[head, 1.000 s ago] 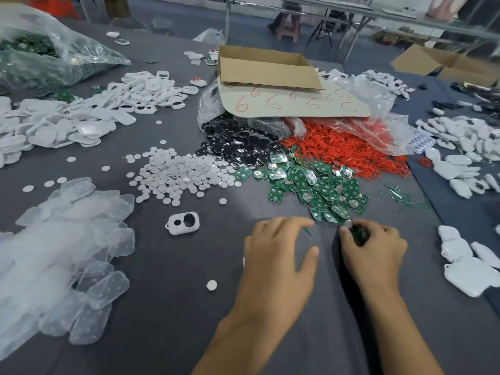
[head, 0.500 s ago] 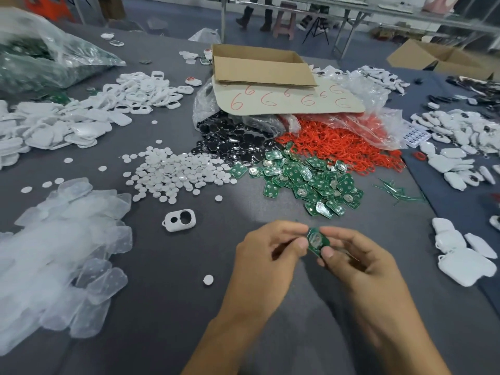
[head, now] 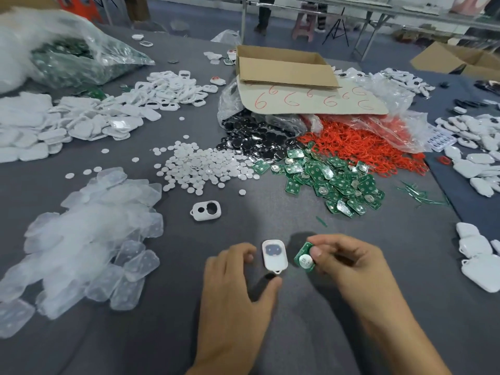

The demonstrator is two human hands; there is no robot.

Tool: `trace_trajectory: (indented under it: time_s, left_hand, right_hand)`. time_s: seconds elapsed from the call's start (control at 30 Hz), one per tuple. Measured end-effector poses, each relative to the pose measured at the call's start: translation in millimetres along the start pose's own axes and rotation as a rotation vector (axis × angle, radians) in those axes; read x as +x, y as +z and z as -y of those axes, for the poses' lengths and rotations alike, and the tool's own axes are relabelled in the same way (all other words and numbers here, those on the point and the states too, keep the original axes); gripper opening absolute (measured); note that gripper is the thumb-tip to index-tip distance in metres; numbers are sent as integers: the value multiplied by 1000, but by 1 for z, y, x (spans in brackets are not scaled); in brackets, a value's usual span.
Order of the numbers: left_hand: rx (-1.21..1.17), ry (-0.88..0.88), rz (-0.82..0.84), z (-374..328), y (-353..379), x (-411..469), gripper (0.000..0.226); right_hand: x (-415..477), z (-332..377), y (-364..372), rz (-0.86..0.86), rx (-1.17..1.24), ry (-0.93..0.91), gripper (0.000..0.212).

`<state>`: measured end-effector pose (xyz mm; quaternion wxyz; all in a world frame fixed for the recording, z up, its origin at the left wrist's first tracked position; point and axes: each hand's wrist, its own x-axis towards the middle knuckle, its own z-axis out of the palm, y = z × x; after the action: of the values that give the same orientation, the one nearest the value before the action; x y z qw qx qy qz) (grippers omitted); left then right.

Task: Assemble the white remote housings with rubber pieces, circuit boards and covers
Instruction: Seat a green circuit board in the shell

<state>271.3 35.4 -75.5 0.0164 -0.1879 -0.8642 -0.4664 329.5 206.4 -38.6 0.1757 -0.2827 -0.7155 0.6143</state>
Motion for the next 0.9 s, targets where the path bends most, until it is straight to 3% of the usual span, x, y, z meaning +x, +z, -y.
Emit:
trace_trajectory:
  time_s: [0.1,0.23,0.4,0.53,0.73,0.9]
  left_hand:
    - [200,6,-23,-3,11,8,67]
    - [292,-4,-3,-3,26,12,74]
    - [245,-4,-38,2,28,16,58]
    - [211,-4,-34,4,27,15,57]
    - [197,-18,-32,4,26,15,57]
    - [194,-24,-36,4,26,15,60]
  right_hand:
    - [16,0,1,17,-290,-45,30]
    - [23,-7,-2,24,-672,-102,26]
    - [9,-19,-7,92,-686,-274,38]
    - [3,-26,-5,28,-707,-368,41]
    - [-10,-40,0,-101,-779,-495,18]
    - [-11,-46,8,-119,-781,-515,19]
